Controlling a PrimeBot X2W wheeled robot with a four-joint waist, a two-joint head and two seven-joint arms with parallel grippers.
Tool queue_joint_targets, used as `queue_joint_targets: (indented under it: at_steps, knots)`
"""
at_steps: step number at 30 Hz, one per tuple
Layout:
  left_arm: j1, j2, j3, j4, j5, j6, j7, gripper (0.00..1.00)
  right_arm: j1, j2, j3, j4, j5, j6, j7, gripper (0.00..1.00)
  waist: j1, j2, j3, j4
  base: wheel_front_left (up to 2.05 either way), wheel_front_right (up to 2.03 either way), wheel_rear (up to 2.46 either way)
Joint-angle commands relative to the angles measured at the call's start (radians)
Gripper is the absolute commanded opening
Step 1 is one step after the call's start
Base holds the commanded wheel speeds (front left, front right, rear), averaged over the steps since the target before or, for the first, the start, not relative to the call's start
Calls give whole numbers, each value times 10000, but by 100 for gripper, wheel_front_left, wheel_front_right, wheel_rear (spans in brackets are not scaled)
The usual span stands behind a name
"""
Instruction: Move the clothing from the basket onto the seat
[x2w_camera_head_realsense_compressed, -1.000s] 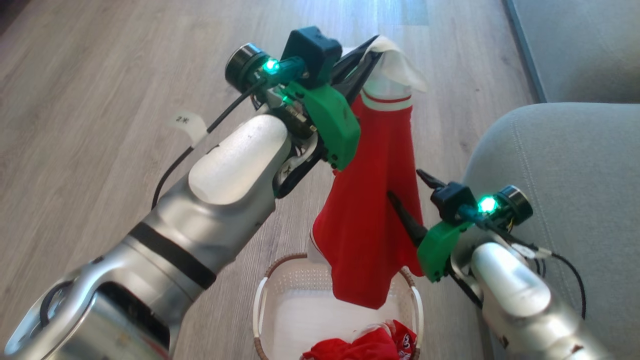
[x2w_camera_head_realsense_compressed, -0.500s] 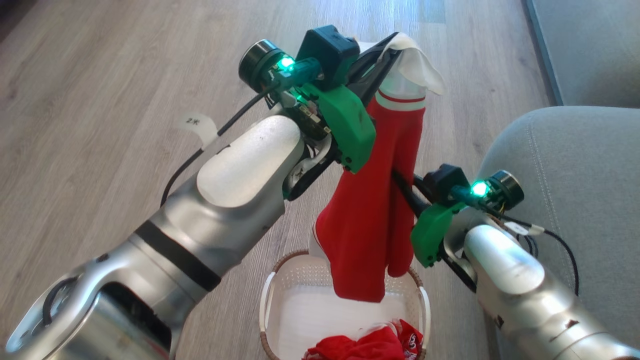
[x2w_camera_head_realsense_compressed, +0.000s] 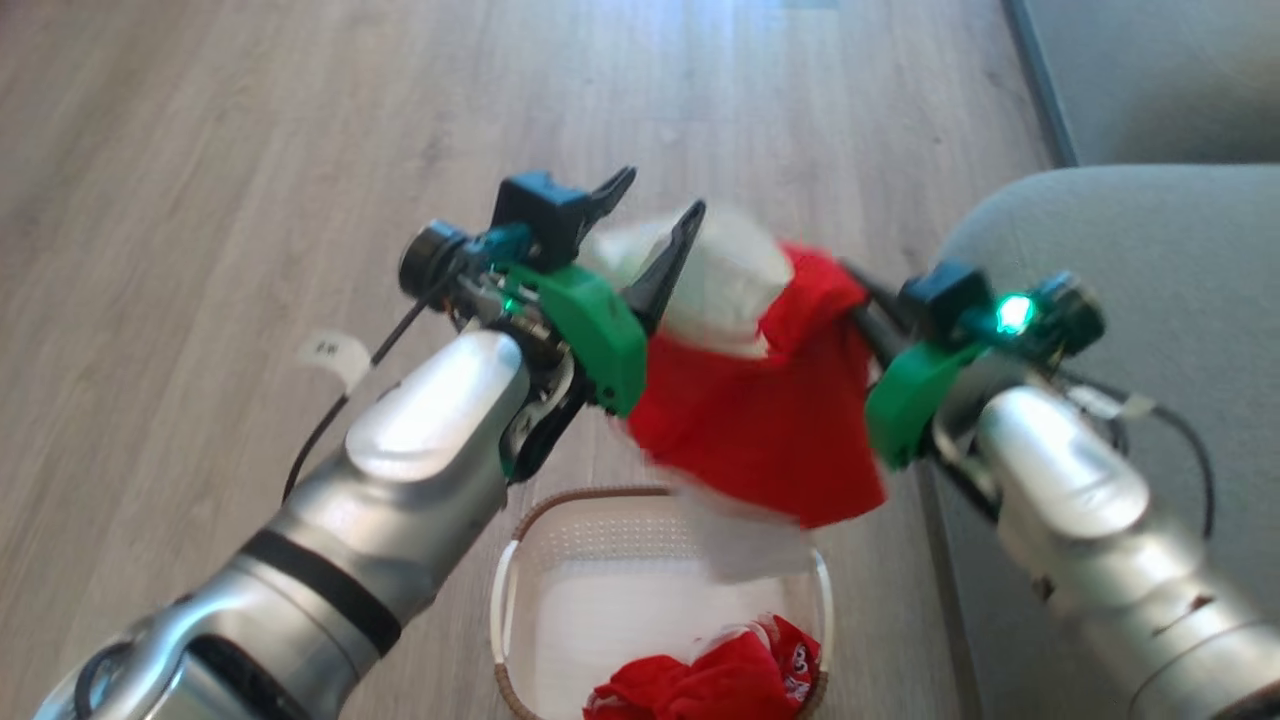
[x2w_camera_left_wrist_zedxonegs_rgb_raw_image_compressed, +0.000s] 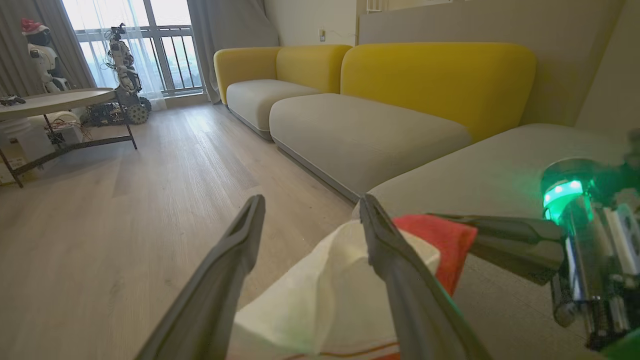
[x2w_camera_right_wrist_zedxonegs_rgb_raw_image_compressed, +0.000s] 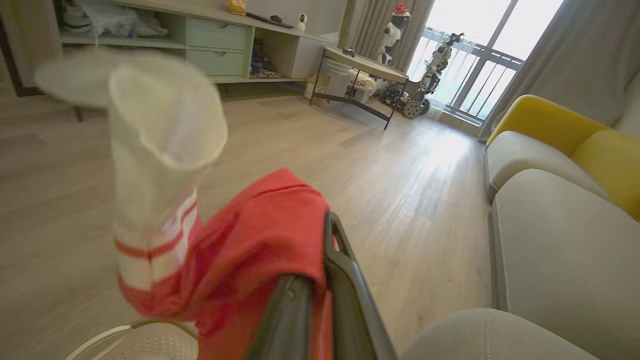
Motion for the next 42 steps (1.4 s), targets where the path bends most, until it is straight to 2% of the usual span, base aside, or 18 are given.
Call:
queue_joint_targets:
  at_steps: [1, 9, 19, 25, 30, 36, 42]
  knots:
    - [-319, 188, 449, -108, -85, 30, -267, 100, -783, -163, -188, -491, 97, -4, -65, 0, 1, 0, 109, -299, 0, 0, 0]
    - [418, 95, 589, -106, 28, 121, -655, 100, -1292, -928, -790, -1074, -65, -4, -65, 0, 1, 0, 292, -1119, 0, 0, 0]
    - [2137, -31, 1284, -1353, 954, 266, -714, 100, -1675, -2122, -1047, -2086, 34, -4, -65, 0, 1, 0, 761, -2903, 0, 0, 0]
    - [2627, -133, 1598, -1865, 1576, 188, -715, 100, -1654, -2443, -960, -2645, 277, -4, -64, 0, 1, 0, 1122, -3890, 0, 0, 0]
    - [2602, -188, 1734, -1920, 2008, 41, -715, 100, -1657, -2429, -844, -2971, 479, -4, -40, 0, 1, 0, 1503, -4556, 0, 0, 0]
    - [2358, -237, 1807, -1839, 2422, -70, -716, 100, -1890, -2204, -847, -2972, 573, -4, -3, 0, 1, 0, 1964, -4832, 0, 0, 0]
    - [2144, -278, 1829, -1928, 2757, -138, -716, 100, -3034, -2312, -840, -2297, 797, -4, 198, 0, 1, 0, 2473, -4421, 0, 0, 0]
